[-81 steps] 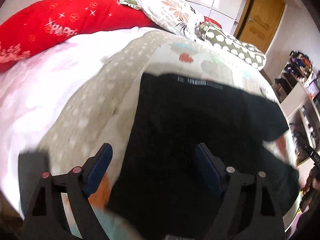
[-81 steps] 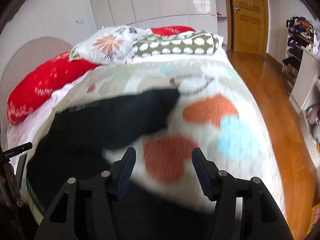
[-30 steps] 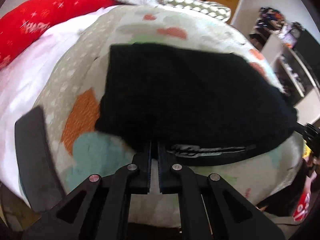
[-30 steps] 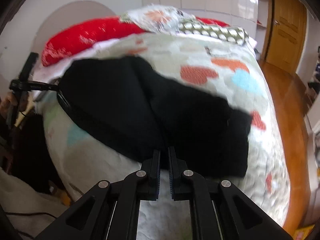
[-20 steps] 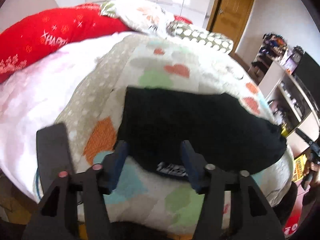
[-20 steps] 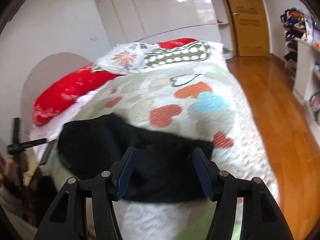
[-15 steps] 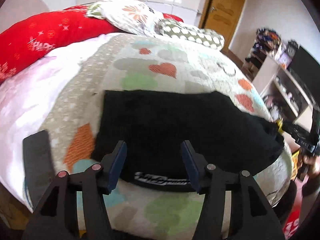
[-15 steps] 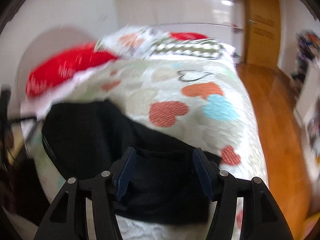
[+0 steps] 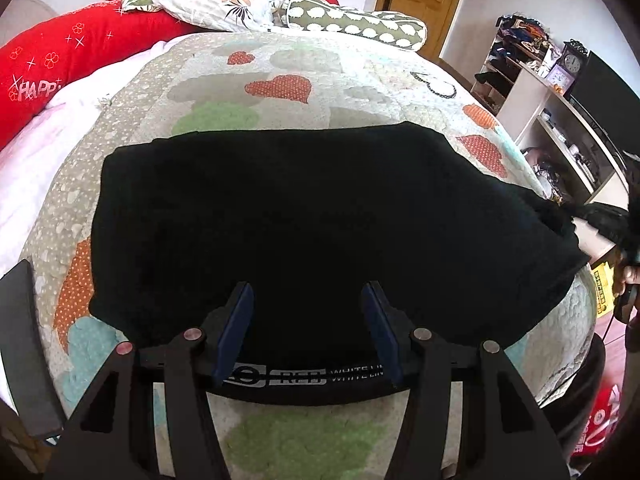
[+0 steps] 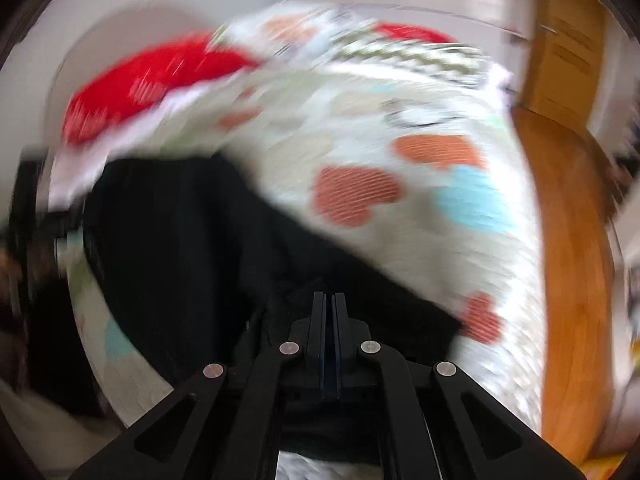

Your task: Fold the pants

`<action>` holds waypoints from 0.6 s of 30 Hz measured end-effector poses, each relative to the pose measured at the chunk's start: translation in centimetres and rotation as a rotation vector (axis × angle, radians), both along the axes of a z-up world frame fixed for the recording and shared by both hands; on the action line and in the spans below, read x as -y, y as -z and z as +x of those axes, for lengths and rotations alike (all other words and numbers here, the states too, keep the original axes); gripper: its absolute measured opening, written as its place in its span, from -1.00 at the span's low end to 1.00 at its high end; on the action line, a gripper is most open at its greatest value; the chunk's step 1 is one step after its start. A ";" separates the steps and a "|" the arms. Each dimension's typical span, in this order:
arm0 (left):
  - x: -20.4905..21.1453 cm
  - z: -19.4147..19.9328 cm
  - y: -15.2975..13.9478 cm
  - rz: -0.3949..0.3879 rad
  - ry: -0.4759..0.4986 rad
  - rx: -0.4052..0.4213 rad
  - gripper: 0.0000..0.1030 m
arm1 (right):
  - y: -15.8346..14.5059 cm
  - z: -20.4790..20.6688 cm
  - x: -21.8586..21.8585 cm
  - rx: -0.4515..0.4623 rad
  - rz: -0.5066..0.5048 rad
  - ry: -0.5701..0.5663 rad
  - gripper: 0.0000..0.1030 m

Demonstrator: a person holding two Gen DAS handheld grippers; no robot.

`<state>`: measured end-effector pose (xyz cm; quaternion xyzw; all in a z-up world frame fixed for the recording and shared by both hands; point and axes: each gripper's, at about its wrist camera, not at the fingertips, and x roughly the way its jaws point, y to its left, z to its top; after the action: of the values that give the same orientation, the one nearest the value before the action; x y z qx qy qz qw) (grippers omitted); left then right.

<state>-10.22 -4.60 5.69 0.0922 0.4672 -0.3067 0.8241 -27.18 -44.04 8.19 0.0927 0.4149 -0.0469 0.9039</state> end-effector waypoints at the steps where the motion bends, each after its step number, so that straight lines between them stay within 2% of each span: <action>1: -0.2 -0.1 -0.1 0.001 -0.003 0.002 0.08 | -0.2 -0.8 1.2 0.016 0.005 0.061 -1.00; 3: -0.4 -0.3 -0.1 -0.001 -0.009 0.006 0.08 | 0.0 -2.5 3.2 0.033 0.025 0.164 -1.00; 5: -0.7 -0.5 0.1 -0.007 -0.015 0.004 0.08 | 0.7 -3.4 4.1 0.026 0.035 0.221 -1.00; 8: -0.7 -0.6 0.3 0.001 -0.016 0.002 0.08 | 0.5 -3.8 3.0 0.082 0.091 0.143 -0.74; 9: -0.8 -0.7 0.3 0.002 -0.017 0.003 0.08 | 0.2 -3.4 1.9 0.087 0.083 0.088 -0.27; 11: -0.7 -0.7 0.3 0.001 -0.021 -0.001 0.09 | -0.2 -2.5 0.3 0.088 0.051 0.031 0.28; 14: -0.7 -0.7 0.3 -0.010 -0.026 -0.008 0.14 | 0.1 0.5 -1.9 0.033 0.017 -0.056 0.30; 16: -0.6 -0.8 0.3 -0.010 -0.026 -0.006 0.15 | 1.4 2.5 -2.8 -0.021 0.016 -0.091 0.30; 17: -0.6 -0.8 0.2 -0.009 -0.026 -0.005 0.15 | 2.2 3.2 -3.1 -0.043 0.024 -0.099 0.24; 18: -0.6 -0.8 0.2 -0.010 -0.026 -0.005 0.15 | 3.1 3.7 -3.4 -0.072 0.042 -0.111 0.00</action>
<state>-11.05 -3.98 5.46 0.0812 0.4687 -0.2984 0.8274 -23.52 -40.68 5.12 0.0870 0.4527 0.0086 0.8873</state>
